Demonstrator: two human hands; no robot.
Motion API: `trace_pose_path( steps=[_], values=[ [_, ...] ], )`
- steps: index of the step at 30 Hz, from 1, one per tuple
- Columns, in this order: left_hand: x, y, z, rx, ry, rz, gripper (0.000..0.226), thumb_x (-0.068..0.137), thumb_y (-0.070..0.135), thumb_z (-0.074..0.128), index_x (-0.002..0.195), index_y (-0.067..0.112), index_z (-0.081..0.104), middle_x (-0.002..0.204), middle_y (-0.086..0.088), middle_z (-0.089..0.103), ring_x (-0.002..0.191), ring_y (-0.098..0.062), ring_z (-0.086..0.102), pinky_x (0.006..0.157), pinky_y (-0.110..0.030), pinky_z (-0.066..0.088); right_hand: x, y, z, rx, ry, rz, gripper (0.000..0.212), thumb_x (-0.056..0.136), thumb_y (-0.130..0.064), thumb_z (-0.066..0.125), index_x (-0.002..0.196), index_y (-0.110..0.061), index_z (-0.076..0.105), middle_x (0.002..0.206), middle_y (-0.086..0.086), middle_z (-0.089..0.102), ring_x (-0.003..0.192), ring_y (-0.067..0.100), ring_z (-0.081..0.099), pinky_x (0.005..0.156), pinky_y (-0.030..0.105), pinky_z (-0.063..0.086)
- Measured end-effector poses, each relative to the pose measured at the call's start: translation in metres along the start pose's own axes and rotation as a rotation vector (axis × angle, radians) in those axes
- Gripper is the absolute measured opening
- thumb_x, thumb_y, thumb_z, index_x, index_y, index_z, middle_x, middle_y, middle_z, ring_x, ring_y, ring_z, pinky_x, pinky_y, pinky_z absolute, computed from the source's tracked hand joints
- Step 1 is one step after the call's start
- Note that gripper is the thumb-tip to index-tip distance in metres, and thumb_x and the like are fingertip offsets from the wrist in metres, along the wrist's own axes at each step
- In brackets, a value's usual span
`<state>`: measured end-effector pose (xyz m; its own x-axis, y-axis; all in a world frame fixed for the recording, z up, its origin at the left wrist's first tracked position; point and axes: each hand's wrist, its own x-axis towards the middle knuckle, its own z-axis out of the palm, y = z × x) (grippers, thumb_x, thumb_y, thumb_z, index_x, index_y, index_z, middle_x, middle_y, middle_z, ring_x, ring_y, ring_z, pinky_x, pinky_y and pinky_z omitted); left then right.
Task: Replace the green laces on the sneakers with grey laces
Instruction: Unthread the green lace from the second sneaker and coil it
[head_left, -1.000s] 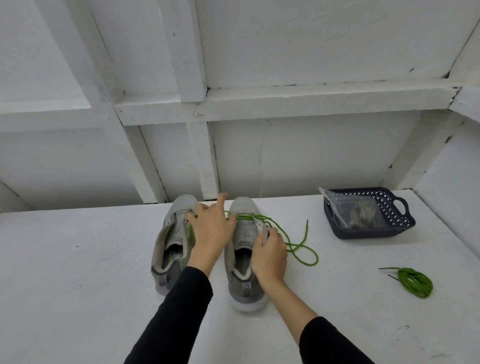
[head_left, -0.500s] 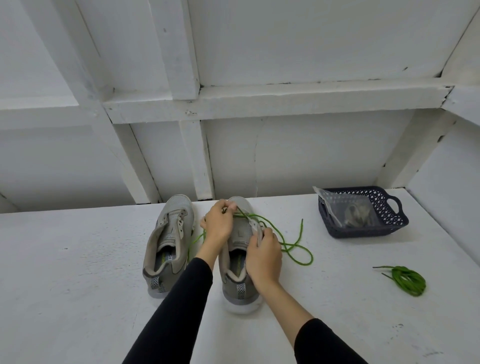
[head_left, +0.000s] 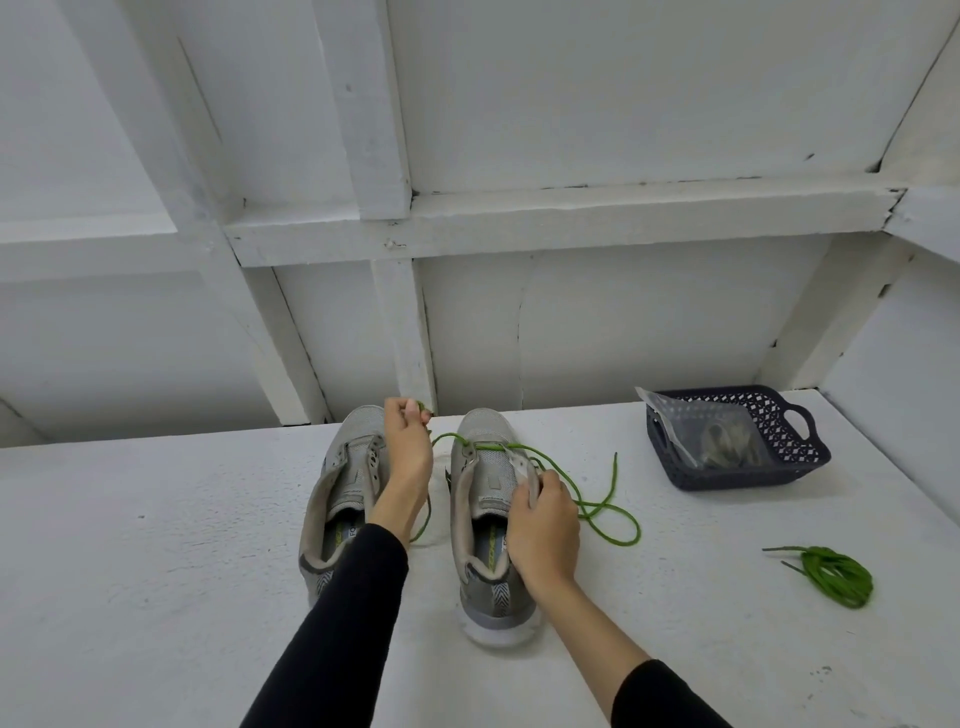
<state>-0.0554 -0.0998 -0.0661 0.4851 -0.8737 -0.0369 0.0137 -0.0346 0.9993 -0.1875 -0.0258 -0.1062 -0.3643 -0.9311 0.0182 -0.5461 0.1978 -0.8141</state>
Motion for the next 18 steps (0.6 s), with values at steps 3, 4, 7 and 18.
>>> trace_pose_path(
  steps=[3, 4, 7, 18],
  values=[
    [0.003, 0.007, -0.01, 0.252, -0.048, 0.19, 0.017, 0.103, 0.018, 0.041, 0.092, 0.011, 0.052, 0.076, 0.003, 0.051, 0.069, -0.012, 0.045, 0.066, -0.026, 0.037, 0.0, -0.001, 0.001, 0.006, 0.007, 0.006, 0.028, 0.097, -0.028, 0.046, 0.114, -0.008, 0.057, 0.107, 0.006, 0.062, 0.096, 0.025, 0.059, 0.075, 0.034, 0.047],
    [0.006, 0.006, -0.012, 0.382, -0.086, 0.238, 0.015, 0.101, 0.017, 0.045, 0.096, 0.011, 0.058, 0.08, 0.002, 0.057, 0.073, -0.013, 0.05, 0.07, -0.029, 0.04, 0.0, -0.001, 0.0, 0.009, 0.007, 0.005, 0.028, 0.097, -0.028, 0.046, 0.113, -0.008, 0.057, 0.106, 0.006, 0.062, 0.095, 0.024, 0.059, 0.073, 0.033, 0.046],
    [0.012, -0.002, -0.015, 0.809, -0.269, 0.239, 0.02, 0.096, 0.012, 0.053, 0.107, 0.014, 0.07, 0.114, -0.005, 0.067, 0.105, -0.023, 0.06, 0.091, -0.033, 0.045, -0.002, -0.001, -0.003, 0.01, 0.003, 0.001, 0.025, 0.098, -0.026, 0.047, 0.11, -0.007, 0.058, 0.1, 0.006, 0.061, 0.087, 0.021, 0.057, 0.066, 0.028, 0.038],
    [-0.003, -0.006, -0.012, 0.947, -0.343, 0.449, 0.035, 0.098, 0.008, 0.045, 0.125, 0.02, 0.062, 0.131, 0.0, 0.061, 0.128, -0.022, 0.045, 0.105, -0.039, 0.032, 0.002, -0.012, -0.013, -0.197, -0.056, -0.104, 0.022, 0.099, -0.023, 0.044, 0.116, -0.012, 0.053, 0.107, 0.004, 0.058, 0.093, 0.02, 0.054, 0.069, 0.03, 0.041]
  ],
)
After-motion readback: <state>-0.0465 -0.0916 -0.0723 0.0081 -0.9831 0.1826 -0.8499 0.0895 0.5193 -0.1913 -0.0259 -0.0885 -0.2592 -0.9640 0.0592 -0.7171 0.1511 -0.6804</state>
